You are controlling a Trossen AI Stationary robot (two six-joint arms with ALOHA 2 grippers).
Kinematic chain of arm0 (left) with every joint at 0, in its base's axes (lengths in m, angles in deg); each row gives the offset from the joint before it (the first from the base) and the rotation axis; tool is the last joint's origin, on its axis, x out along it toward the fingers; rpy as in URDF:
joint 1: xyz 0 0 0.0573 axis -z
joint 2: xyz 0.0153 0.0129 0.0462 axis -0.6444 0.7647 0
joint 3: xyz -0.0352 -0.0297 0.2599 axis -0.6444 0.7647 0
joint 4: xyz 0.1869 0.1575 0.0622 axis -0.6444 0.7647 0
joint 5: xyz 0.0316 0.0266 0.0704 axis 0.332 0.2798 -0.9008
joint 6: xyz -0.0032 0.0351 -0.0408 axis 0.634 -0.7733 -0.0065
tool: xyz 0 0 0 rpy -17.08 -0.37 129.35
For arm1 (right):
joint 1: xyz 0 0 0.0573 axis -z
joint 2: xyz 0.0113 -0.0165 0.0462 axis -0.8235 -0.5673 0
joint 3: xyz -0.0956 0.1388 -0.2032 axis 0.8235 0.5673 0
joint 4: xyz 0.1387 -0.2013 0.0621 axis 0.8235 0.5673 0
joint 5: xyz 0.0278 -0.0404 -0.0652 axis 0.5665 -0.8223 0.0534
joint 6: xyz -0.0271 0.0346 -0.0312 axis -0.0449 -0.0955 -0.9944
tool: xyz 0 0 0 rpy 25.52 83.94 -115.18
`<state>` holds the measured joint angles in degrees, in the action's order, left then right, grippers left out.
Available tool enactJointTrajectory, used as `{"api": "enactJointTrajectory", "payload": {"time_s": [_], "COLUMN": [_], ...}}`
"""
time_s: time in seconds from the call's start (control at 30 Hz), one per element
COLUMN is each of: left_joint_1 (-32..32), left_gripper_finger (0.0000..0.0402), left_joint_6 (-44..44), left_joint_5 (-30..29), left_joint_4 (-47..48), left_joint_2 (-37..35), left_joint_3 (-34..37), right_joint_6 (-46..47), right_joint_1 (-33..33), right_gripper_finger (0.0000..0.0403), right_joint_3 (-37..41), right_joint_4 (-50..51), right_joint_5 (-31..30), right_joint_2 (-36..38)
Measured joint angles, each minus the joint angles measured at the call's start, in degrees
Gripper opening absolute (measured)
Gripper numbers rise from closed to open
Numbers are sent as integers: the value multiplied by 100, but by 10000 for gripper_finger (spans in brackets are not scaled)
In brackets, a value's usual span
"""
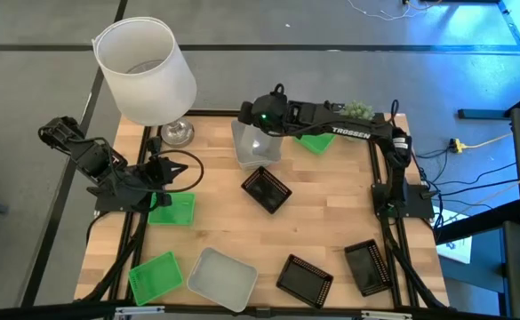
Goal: Stack baskets by color
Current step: Stack the middle gray bin on the top gray bin
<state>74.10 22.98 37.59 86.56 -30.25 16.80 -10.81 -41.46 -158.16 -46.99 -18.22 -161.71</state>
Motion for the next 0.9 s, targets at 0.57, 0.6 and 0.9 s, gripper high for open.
{"api": "enactJointTrajectory", "payload": {"time_s": [0.57, 0.6, 0.9], "left_joint_1": [0, 1, 0], "left_gripper_finger": [0, 0, 0], "left_joint_6": [5, 5, 5], "left_joint_5": [-44, -44, -46], "left_joint_4": [2, 2, 2], "left_joint_2": [0, 0, 0], "left_joint_3": [0, 0, 0], "right_joint_6": [-271, -275, -439], "right_joint_1": [139, 148, 248], "right_gripper_finger": [0, 1, 33], "right_joint_3": [461, 461, 461], "right_joint_4": [-327, -332, -329], "right_joint_5": [264, 292, 602], "right_joint_2": [0, 0, 0]}}
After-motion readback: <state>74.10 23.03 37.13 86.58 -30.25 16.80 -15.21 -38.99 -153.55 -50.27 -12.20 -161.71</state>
